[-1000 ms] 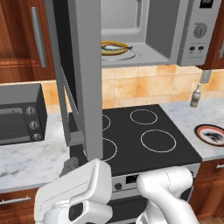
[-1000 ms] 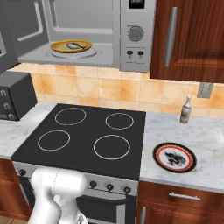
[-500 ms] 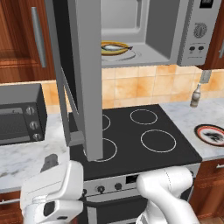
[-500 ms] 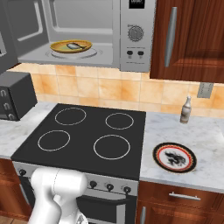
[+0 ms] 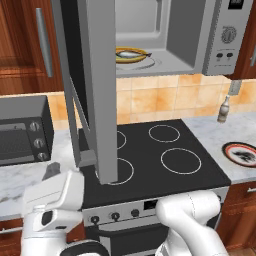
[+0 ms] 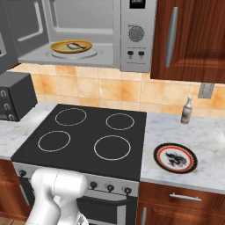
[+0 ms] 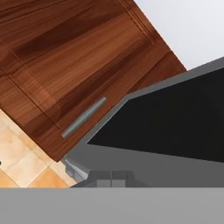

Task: Pick the fish from the counter and place it in the microwave. Then turn on the microwave.

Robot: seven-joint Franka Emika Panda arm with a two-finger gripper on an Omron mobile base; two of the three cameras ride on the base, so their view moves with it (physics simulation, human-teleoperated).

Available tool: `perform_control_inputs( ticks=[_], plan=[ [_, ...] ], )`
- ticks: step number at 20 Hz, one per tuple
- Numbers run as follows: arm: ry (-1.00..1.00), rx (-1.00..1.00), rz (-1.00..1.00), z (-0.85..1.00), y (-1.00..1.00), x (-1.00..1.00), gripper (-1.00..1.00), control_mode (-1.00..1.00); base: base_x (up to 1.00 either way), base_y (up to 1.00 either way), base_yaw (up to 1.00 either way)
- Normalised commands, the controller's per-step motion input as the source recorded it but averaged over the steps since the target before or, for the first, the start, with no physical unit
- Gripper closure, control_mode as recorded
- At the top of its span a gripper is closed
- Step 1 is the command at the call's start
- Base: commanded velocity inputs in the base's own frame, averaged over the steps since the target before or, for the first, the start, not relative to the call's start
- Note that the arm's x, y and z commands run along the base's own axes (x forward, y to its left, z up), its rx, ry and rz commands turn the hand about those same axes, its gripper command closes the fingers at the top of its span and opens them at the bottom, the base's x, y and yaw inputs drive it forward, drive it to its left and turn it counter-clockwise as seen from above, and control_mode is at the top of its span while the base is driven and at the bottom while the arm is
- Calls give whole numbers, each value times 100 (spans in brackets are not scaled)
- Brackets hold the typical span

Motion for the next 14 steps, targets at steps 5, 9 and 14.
perform_control_inputs(
  ticks=[5, 9, 14],
  plan=[
    [0, 0, -3, 0, 0, 30, 100, -100, 0, 0, 0],
    [-1, 0, -2, 8, 0, 13, 100, -100, 0, 0, 0],
    [-5, 0, -2, 23, 0, 9, 100, -100, 0, 0, 0]
  ],
)
